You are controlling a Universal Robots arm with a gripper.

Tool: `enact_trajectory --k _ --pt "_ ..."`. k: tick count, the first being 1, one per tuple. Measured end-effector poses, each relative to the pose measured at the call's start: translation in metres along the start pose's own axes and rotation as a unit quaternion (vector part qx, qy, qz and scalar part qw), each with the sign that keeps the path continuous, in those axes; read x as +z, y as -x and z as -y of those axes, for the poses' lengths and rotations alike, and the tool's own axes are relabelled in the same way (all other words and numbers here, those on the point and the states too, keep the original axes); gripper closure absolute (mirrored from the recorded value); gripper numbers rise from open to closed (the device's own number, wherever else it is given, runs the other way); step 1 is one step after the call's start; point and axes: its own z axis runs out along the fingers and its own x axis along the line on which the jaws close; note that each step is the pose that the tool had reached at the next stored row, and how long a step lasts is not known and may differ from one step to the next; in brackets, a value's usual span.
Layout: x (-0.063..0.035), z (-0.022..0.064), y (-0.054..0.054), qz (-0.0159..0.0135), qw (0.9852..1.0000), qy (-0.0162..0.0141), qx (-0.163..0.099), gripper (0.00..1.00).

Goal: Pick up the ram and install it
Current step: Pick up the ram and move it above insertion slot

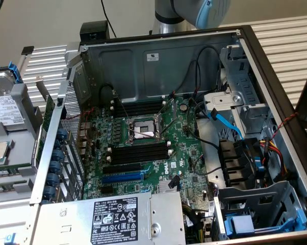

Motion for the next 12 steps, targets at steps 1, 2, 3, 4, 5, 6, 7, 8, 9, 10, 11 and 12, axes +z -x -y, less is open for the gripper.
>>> enact_trajectory --k 1,2,3,4,5,6,7,8,9,10,11,12 --pt "0.0004 0.0003 -0.0038 0.0 1.0 0.0 0.0 0.89" --pt "0.0006 0.0005 -0.0067 0.0 1.0 0.0 0.0 0.89" --pt "0.0007 0.0007 -0.0093 -0.0001 1.0 -0.0001 -0.001 0.89" --pt "0.001 0.0009 -0.0113 -0.0002 1.0 -0.0001 -0.002 0.89" --pt "0.0014 0.001 -0.0119 -0.0006 1.0 -0.0002 -0.008 0.89" --pt "0.0018 0.001 -0.0119 -0.0013 0.9999 -0.0006 -0.017 0.89" --pt "0.002 0.0011 -0.012 -0.0021 0.9997 -0.0009 -0.026 0.89" --pt "0.0023 0.0011 -0.012 -0.0029 0.9994 -0.0013 -0.035 0.89" --pt "0.0026 0.0011 -0.012 -0.0037 0.999 -0.0016 -0.044 0.89" --pt "0.0029 0.0011 -0.012 -0.0045 0.9986 -0.002 -0.053 0.89" --pt "0.0032 0.0011 -0.012 -0.0052 0.9981 -0.0023 -0.062 0.89" --pt "0.0035 0.0011 -0.012 -0.0059 0.9975 -0.0026 -0.071 0.89"
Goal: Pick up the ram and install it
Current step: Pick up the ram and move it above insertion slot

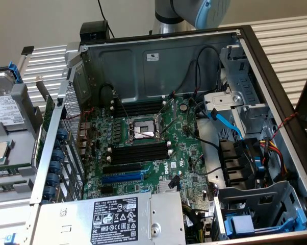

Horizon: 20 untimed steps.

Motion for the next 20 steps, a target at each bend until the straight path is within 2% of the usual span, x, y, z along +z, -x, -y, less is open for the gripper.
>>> enact_trajectory --k 5,10,15,18,20 --pt "0.0018 0.0002 0.0001 -0.0039 0.9989 -0.0017 -0.046 0.89" --pt "0.0046 0.0004 0.0003 -0.0077 0.9958 -0.0033 -0.091 0.89" --pt "0.0077 0.0007 0.0003 -0.0114 0.9907 -0.005 -0.136 0.89" --pt "0.0092 0.0008 0.0004 -0.0135 0.9866 -0.006 -0.162 0.89" --pt "0.0103 0.0009 0.0004 -0.0142 0.9834 -0.0069 -0.181 0.89"
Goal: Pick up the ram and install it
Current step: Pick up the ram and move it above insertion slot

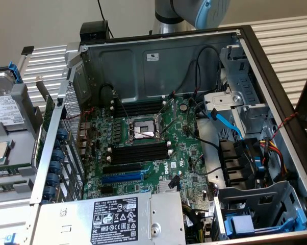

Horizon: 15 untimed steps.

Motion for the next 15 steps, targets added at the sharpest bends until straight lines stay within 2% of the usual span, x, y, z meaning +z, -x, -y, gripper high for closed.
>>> enact_trajectory --k 4,8,12,15 --pt "0.0027 0.0003 0.0001 -0.0022 0.9993 -0.0016 -0.036 0.89" --pt "0.0047 0.0004 0.0002 -0.0052 0.9974 -0.0029 -0.072 0.89" --pt "0.0068 0.0006 0.0003 -0.0081 0.9941 -0.0041 -0.108 0.89" --pt "0.0086 0.0007 0.0003 -0.0102 0.9908 -0.0051 -0.135 0.89"
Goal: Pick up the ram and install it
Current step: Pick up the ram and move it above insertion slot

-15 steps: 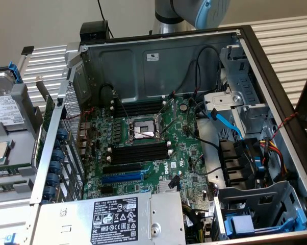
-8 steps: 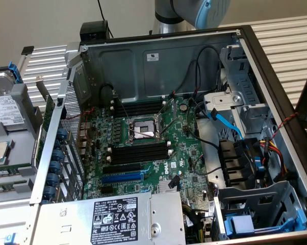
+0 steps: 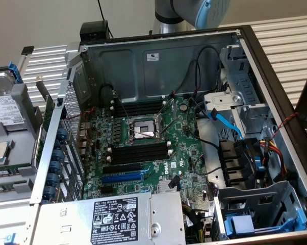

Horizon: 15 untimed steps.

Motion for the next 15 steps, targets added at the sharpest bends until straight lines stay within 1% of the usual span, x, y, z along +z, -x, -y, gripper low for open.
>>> enact_trajectory --k 2,5,6,7,8,9,12,15 --pt "0.0012 0.0001 0.0 -0.0013 0.9998 -0.0009 -0.019 0.89" --pt "0.0029 0.0002 0.0 -0.003 0.999 -0.0021 -0.046 0.7" --pt "0.0035 0.0003 0.0 -0.0036 0.9985 -0.0025 -0.055 0.7" --pt "0.0043 0.0004 0.0 -0.0043 0.998 -0.0029 -0.064 0.64" --pt "0.0053 0.0004 0.0 -0.0049 0.9974 -0.0032 -0.072 0.64" --pt "0.0062 0.0005 0.0 -0.0056 0.9966 -0.0036 -0.082 0.58" --pt "0.0091 0.0008 0.0 -0.0079 0.994 -0.0044 -0.109 0.58" --pt "0.012 0.001 0.0 -0.0101 0.9907 -0.0053 -0.136 0.58"
